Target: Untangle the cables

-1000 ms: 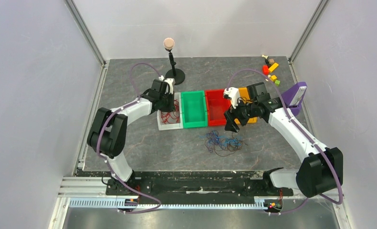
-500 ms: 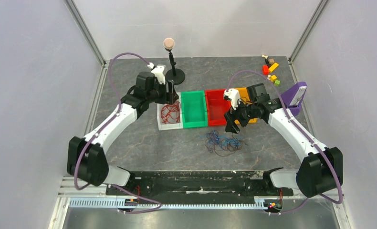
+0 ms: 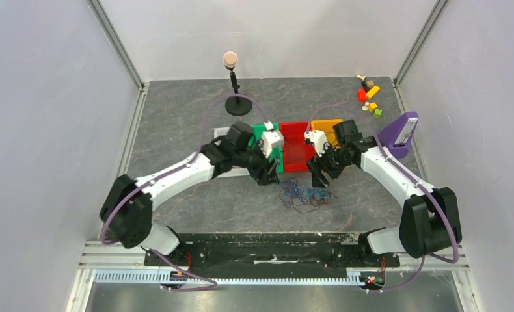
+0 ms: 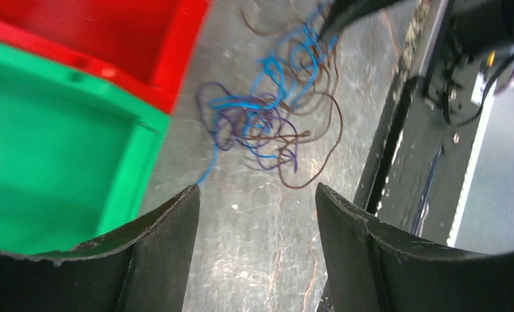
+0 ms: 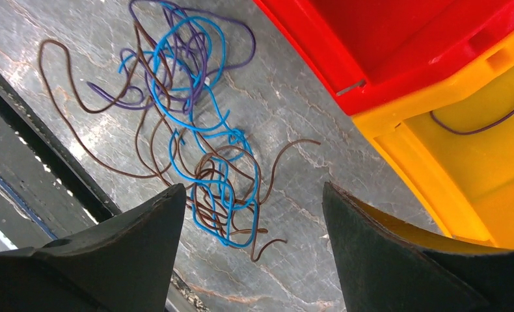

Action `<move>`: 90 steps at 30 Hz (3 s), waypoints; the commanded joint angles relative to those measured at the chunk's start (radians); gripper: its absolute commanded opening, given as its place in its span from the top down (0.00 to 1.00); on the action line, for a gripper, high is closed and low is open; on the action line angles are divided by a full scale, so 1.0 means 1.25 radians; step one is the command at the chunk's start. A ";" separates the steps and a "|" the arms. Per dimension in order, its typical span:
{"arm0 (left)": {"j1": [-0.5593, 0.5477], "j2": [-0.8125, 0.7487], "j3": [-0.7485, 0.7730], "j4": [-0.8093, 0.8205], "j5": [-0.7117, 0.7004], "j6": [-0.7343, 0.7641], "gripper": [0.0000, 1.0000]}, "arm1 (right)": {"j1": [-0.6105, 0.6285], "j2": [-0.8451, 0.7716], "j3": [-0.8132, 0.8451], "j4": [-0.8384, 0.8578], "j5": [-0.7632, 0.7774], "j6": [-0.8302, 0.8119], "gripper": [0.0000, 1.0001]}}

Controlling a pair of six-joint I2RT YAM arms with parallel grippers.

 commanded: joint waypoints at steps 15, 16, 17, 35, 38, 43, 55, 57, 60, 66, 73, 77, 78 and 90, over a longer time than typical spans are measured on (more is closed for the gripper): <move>-0.147 0.177 0.048 0.017 -0.001 0.079 0.74 | -0.009 0.029 -0.075 0.077 -0.074 0.057 0.24; -0.147 0.157 0.045 0.017 0.020 0.075 0.85 | -0.008 0.023 -0.074 0.096 -0.085 0.070 0.25; -0.147 0.128 0.040 0.016 0.035 0.069 0.97 | -0.006 0.014 -0.077 0.127 -0.103 0.092 0.25; -0.146 -0.177 0.129 -0.128 0.073 0.071 0.98 | 0.174 0.090 -0.225 0.454 -0.040 0.265 0.36; -0.113 -0.234 0.221 -0.184 0.101 0.067 0.98 | 0.174 0.074 -0.248 0.435 -0.007 0.222 0.43; -0.038 -0.257 0.386 -0.214 0.155 0.020 0.98 | 0.174 0.055 -0.274 0.391 0.064 0.161 0.50; -0.020 -0.265 0.306 -0.430 0.097 0.305 0.26 | 0.173 0.031 -0.268 0.345 0.084 0.120 0.51; -0.092 -0.269 0.188 -0.361 -0.003 0.318 0.25 | 0.172 0.039 -0.261 0.339 0.080 0.122 0.51; -0.117 -0.247 0.039 -0.220 0.006 0.261 0.23 | 0.173 0.043 -0.260 0.334 0.077 0.121 0.51; -0.141 -0.126 -0.147 0.053 0.061 0.338 0.21 | 0.171 0.045 -0.253 0.321 0.075 0.115 0.51; -0.155 -0.023 -0.244 0.251 0.077 0.450 0.21 | 0.171 0.056 -0.218 0.300 0.052 0.127 0.51; -0.155 0.033 -0.272 0.332 0.055 0.478 0.22 | 0.171 0.064 -0.205 0.297 0.039 0.138 0.50; -0.155 0.047 -0.274 0.347 0.051 0.486 0.23 | 0.171 0.065 -0.205 0.297 0.038 0.138 0.50; -0.161 0.131 -0.212 0.303 0.070 0.491 0.91 | 0.169 0.070 -0.215 0.298 0.046 0.129 0.50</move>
